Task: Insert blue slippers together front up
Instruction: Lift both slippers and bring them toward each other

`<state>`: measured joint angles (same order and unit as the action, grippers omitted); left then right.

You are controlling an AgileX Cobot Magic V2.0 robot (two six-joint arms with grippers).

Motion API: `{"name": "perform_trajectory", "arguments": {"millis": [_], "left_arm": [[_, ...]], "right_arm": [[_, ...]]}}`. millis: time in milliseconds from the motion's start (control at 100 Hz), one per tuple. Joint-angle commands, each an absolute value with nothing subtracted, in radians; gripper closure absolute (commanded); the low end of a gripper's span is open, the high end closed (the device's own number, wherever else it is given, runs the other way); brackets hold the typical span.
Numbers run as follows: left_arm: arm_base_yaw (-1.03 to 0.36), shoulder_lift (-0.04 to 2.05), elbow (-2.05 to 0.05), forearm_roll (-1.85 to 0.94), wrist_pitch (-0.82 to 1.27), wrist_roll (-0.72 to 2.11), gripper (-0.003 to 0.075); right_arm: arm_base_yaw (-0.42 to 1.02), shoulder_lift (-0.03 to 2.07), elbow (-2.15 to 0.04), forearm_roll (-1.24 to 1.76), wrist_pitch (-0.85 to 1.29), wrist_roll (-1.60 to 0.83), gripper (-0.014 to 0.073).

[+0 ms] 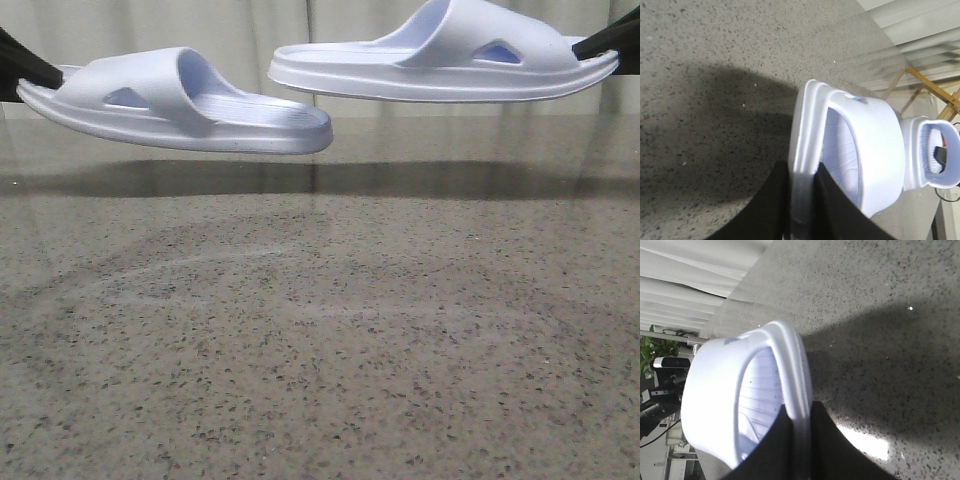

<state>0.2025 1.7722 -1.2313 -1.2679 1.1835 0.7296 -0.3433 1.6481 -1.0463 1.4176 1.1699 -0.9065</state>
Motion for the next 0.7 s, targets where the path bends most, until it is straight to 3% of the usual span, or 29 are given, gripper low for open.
{"name": "perform_trajectory", "arguments": {"millis": [0, 690], "left_arm": [[0.185, 1.734, -1.263, -1.366, 1.268, 0.705, 0.0704], [0.135, 1.734, -1.263, -1.358, 1.268, 0.65, 0.0704]], "right_arm": [[-0.325, 1.633, -1.097, 1.496, 1.237, -0.923, 0.07], [-0.296, 1.712, -1.168, 1.446, 1.226, -0.923, 0.07]]}}
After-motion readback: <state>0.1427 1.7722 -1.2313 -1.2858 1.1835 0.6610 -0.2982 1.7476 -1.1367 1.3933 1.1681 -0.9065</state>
